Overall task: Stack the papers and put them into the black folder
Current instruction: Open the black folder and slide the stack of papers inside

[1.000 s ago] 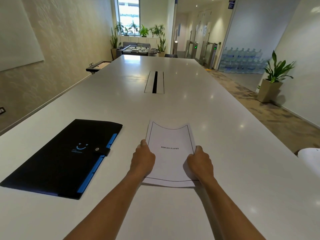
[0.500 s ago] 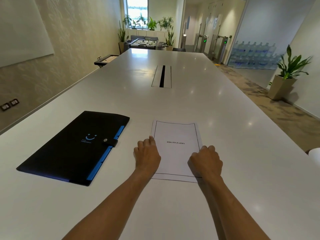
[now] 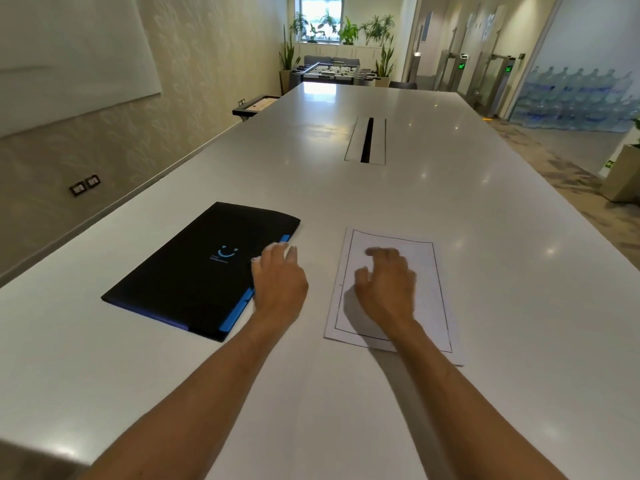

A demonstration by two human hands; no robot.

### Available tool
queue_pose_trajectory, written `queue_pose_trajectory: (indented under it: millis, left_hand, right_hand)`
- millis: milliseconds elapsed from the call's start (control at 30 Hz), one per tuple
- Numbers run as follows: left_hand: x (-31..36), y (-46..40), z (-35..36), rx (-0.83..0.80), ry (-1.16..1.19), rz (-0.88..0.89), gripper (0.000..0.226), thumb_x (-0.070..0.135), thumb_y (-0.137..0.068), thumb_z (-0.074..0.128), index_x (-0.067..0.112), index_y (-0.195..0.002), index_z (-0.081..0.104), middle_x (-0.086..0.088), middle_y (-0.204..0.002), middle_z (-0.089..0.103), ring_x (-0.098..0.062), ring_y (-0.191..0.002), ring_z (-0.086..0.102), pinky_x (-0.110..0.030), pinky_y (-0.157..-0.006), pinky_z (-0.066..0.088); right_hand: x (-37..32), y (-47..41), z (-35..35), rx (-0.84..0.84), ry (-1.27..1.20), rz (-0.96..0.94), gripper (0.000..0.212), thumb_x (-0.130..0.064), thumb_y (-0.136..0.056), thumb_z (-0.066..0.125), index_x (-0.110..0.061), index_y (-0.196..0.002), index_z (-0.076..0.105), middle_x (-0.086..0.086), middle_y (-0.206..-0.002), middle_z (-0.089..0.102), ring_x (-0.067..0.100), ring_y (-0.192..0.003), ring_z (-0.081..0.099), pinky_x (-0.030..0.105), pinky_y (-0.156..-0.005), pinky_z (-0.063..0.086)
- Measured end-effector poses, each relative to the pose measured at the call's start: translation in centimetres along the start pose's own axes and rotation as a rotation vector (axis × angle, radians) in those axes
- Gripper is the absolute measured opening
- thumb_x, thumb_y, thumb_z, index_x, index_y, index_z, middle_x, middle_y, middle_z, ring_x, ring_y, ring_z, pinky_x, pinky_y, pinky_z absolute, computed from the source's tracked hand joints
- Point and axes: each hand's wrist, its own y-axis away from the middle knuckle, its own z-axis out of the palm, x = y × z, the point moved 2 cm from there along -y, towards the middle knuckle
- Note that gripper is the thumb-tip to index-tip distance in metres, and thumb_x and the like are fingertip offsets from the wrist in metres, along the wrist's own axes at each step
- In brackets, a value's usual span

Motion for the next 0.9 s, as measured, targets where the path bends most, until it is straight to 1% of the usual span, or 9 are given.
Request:
queue_pose_trajectory:
  millis: [67, 167, 300, 367, 500, 633, 767, 833, 900]
  left_hand:
    - [-2.4, -0.8, -0.5, -0.023, -0.070, -0.053, 0.049, 0.025, -0.096, 0.046, 0.014, -0.143, 0.042, -0.007, -0.151, 0.038, -0.024, -0.142, 0.028, -0.048, -0.114, 0.026]
    - [-6.5, -1.9, -0.6, -0.097, -0.092, -0.147, 0.049, 0.029, -0.100, 0.035, 0.016, -0.147, 0.035, -0.007, -0.157, 0.030, -0.025, -0.148, 0.016, -0.057, -0.115, 0.015]
    - [-9.9, -2.3, 0.6, -0.262, -0.007, -0.165, 0.049, 0.027, -0.102, 0.029, 0.015, -0.149, 0.030, -0.007, -0.159, 0.026, -0.025, -0.149, 0.012, -0.065, -0.114, 0.008]
    - [-10.3, -2.0, 1.0, -0.291, 0.022, -0.160, 0.050, 0.026, -0.102, 0.029, 0.015, -0.151, 0.026, -0.007, -0.160, 0.022, -0.025, -0.149, 0.011, -0.064, -0.114, 0.007]
    - [-9.9, -2.0, 1.2, -0.276, 0.027, -0.165, 0.051, 0.028, -0.102, 0.032, 0.013, -0.151, 0.026, -0.009, -0.160, 0.022, -0.026, -0.149, 0.011, -0.060, -0.116, 0.007]
    - [-8.7, -2.6, 1.3, -0.299, 0.078, -0.196, 0.053, 0.026, -0.100, 0.036, 0.010, -0.150, 0.027, -0.012, -0.159, 0.022, -0.029, -0.149, 0.011, -0.058, -0.117, 0.008]
    - [-6.3, -3.2, 1.6, -0.302, 0.123, -0.203, 0.053, 0.025, -0.099, 0.037, 0.007, -0.148, 0.030, -0.014, -0.158, 0.025, -0.029, -0.148, 0.013, -0.053, -0.119, 0.011]
    - [-5.1, -3.3, 1.9, -0.260, 0.118, -0.213, 0.051, 0.026, -0.099, 0.039, 0.007, -0.146, 0.034, -0.014, -0.156, 0.028, -0.028, -0.147, 0.017, -0.052, -0.118, 0.014]
    - [-4.3, -3.4, 2.1, -0.240, 0.132, -0.230, 0.050, 0.025, -0.099, 0.041, 0.007, -0.146, 0.035, -0.015, -0.157, 0.027, -0.029, -0.148, 0.015, -0.052, -0.119, 0.013]
  right_hand:
    - [-3.3, -0.2, 1.7, -0.092, -0.092, -0.125, 0.039, -0.021, -0.090, 0.051, -0.012, -0.127, 0.058, 0.011, -0.132, 0.055, 0.026, -0.117, 0.051, 0.041, -0.097, 0.041]
    - [-7.5, -0.3, 4.8, -0.169, -0.101, -0.285, 0.034, -0.023, -0.095, 0.049, -0.011, -0.124, 0.060, 0.009, -0.129, 0.056, 0.022, -0.113, 0.053, 0.035, -0.094, 0.045]
    - [-10.5, -0.7, 8.9, -0.237, -0.077, -0.367, 0.026, -0.026, -0.097, 0.049, -0.010, -0.112, 0.063, 0.010, -0.116, 0.060, 0.022, -0.104, 0.055, 0.035, -0.088, 0.050]
    - [-11.3, -0.7, 10.4, -0.239, -0.028, -0.398, 0.024, -0.029, -0.096, 0.050, -0.012, -0.108, 0.063, 0.009, -0.111, 0.061, 0.023, -0.102, 0.056, 0.036, -0.086, 0.049]
    - [-11.9, -1.3, 12.1, -0.145, 0.117, -0.448, 0.027, -0.034, -0.097, 0.048, -0.014, -0.101, 0.066, 0.009, -0.105, 0.064, 0.024, -0.100, 0.055, 0.037, -0.086, 0.047]
    - [-11.6, -3.0, 12.0, -0.147, 0.231, -0.460, 0.030, -0.038, -0.096, 0.050, -0.014, -0.094, 0.069, 0.009, -0.108, 0.062, 0.025, -0.106, 0.053, 0.038, -0.088, 0.046]
    - [-10.6, -4.9, 11.3, -0.150, 0.327, -0.497, 0.023, -0.033, -0.093, 0.058, -0.013, -0.095, 0.068, 0.010, -0.114, 0.060, 0.026, -0.111, 0.051, 0.037, -0.090, 0.045]
    - [-10.1, -5.4, 11.1, -0.174, 0.373, -0.517, 0.020, -0.028, -0.094, 0.058, -0.011, -0.099, 0.068, 0.011, -0.116, 0.059, 0.025, -0.110, 0.054, 0.037, -0.089, 0.046]
    - [-9.7, -5.5, 11.0, -0.188, 0.415, -0.554, 0.021, -0.025, -0.095, 0.055, -0.009, -0.103, 0.067, 0.013, -0.116, 0.059, 0.025, -0.106, 0.056, 0.036, -0.088, 0.048]
